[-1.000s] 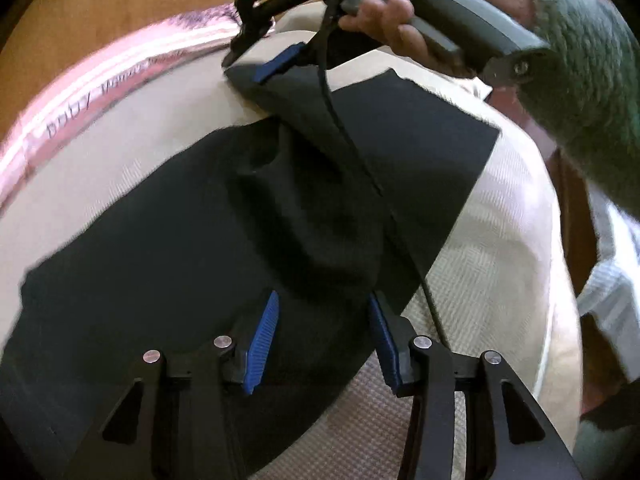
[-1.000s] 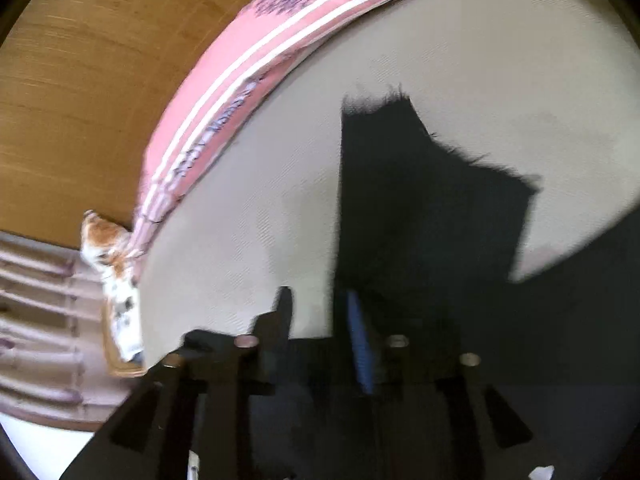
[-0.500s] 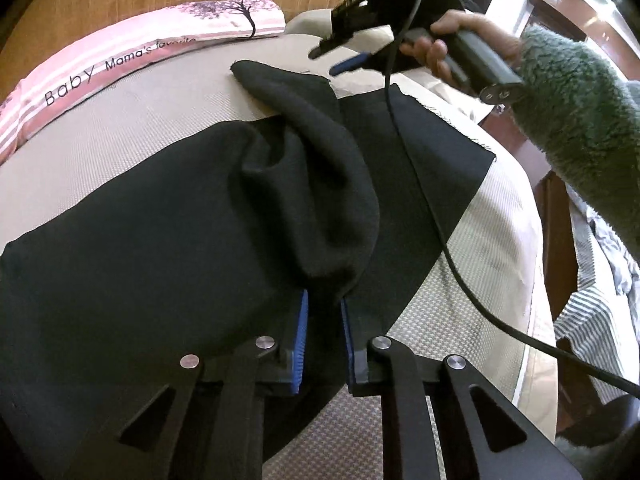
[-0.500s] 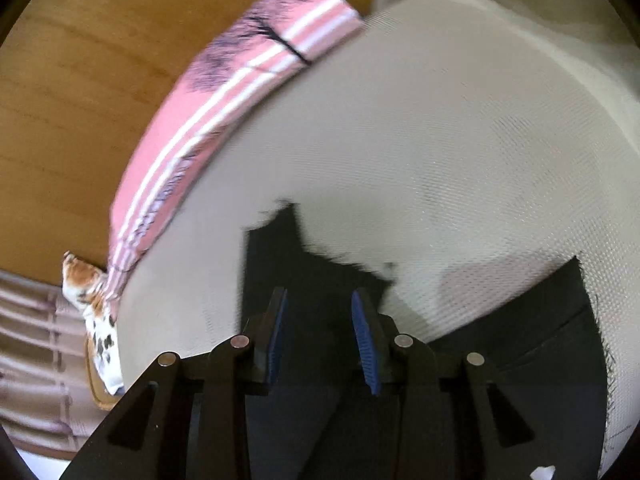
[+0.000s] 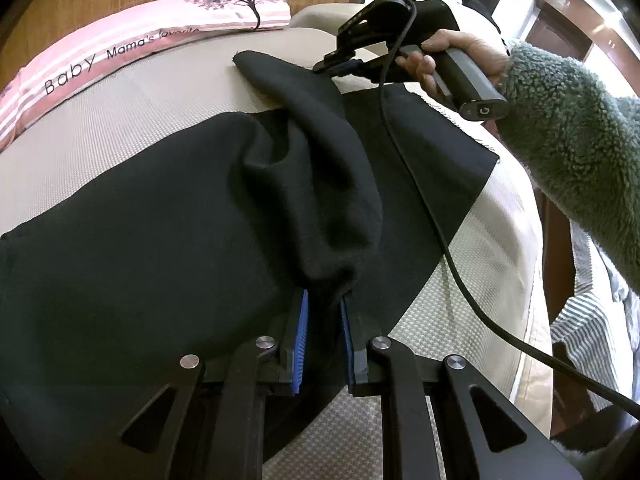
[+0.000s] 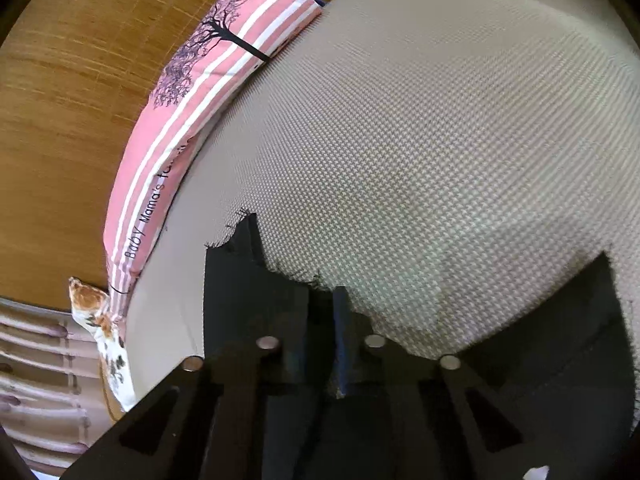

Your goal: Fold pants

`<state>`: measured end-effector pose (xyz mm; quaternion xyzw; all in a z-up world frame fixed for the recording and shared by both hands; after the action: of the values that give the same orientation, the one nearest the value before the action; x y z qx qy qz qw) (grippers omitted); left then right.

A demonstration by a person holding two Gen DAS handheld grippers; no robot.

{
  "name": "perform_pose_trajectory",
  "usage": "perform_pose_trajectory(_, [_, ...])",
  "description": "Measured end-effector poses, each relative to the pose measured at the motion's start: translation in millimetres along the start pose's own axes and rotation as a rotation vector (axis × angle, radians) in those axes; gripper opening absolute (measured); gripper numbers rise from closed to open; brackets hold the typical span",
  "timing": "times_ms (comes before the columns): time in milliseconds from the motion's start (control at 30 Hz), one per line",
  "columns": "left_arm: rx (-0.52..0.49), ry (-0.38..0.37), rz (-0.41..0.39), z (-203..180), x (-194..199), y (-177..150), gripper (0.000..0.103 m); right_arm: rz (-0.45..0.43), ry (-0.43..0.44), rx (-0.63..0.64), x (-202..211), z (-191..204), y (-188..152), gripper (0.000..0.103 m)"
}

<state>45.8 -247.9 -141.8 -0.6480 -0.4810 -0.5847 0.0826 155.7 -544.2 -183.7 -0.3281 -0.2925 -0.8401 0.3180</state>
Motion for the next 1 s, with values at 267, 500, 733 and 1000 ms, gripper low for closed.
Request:
perform_pose_trajectory(267, [-0.014,0.016,-0.006,-3.4,0.3,-0.9,0.016,-0.172,-0.004,0.029,83.8,15.3,-7.1,0.004])
perform_pose_trajectory(500, [-0.038,0.015,-0.015,-6.1,1.6,-0.3,0.016,-0.278,-0.129,-0.021,168.0,-28.3,-68.9,0.004])
perform_pose_trajectory(733, [-0.099,0.042,-0.01,-14.4,-2.6,-5.0,0.016,-0.257,-0.235,-0.164,171.5,-91.1,-129.5,0.003])
perform_pose_trajectory(1000, [-0.142,0.032,0.004,-22.9,-1.6,-8.3,0.016,-0.327,-0.259,-0.13,194.5,-81.4,-149.3,0.003])
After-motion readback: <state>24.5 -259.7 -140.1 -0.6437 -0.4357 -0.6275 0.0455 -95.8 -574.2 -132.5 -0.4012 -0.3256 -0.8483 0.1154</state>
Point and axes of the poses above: each gripper's, at about its wrist camera, not at the fingertips, and x roughly against the way its jaws point, z to its left, y to its top, the point moved 3 cm from there along -x, roughly the way its jaws point, and after that the axes turned 9 degrees about x, right-handed, at the moved point
